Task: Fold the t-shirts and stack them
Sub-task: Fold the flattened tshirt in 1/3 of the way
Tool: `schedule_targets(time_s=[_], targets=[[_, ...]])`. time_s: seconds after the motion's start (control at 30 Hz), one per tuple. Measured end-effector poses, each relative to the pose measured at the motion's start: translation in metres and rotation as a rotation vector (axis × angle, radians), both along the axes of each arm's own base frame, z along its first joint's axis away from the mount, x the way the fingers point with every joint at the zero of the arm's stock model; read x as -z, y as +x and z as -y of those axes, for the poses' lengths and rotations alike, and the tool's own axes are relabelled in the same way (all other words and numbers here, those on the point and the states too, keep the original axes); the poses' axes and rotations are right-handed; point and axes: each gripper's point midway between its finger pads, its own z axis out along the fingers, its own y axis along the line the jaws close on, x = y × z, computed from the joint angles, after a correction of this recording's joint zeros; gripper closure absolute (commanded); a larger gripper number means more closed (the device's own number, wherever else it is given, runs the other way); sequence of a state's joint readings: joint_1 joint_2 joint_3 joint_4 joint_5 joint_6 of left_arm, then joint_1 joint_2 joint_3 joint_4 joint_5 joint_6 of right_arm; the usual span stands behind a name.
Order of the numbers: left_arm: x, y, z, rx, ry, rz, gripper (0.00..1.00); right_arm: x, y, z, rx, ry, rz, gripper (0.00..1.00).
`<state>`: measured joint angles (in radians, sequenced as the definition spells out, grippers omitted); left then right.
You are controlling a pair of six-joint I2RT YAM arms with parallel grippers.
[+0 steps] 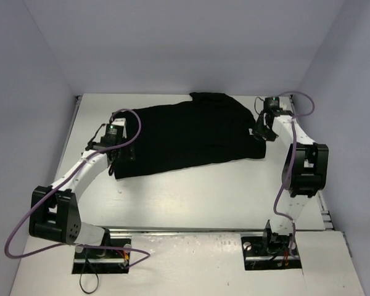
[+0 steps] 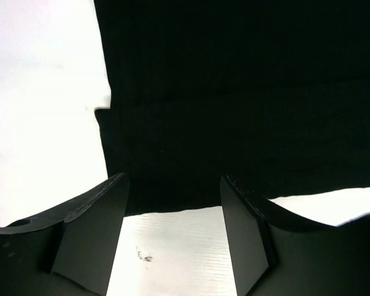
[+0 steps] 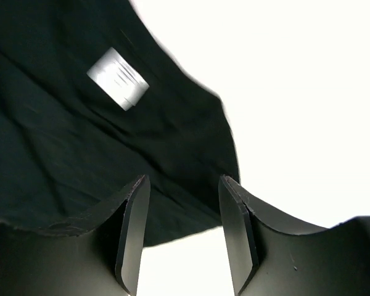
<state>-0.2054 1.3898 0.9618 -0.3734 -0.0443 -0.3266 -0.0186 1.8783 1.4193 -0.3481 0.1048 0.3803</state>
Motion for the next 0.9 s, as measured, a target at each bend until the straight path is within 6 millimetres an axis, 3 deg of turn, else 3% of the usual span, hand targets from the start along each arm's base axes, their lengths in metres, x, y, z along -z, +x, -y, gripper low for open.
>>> schedule_targets(time_s=[0.2,0.4,0.6,0.77,0.9], targets=[[0.031,-0.007,0.003,0.003,-0.003,-0.101,0.42,0.039,-0.042,0.011,0.062,0.054,-0.088,0.55],[0.055,-0.009,0.006,0.001,-0.009,-0.172,0.42,0.047,-0.045,0.014,0.077,0.075,-0.079,0.56],[0.065,-0.01,0.007,0.003,-0.009,-0.201,0.42,0.051,-0.044,0.009,0.081,0.102,-0.062,0.58],[0.077,-0.013,0.006,0.002,-0.002,-0.239,0.43,0.061,-0.053,0.013,0.11,0.113,-0.081,0.73],[0.083,-0.012,0.006,0.001,0.005,-0.263,0.43,0.065,-0.059,0.024,0.159,0.121,-0.087,0.92]])
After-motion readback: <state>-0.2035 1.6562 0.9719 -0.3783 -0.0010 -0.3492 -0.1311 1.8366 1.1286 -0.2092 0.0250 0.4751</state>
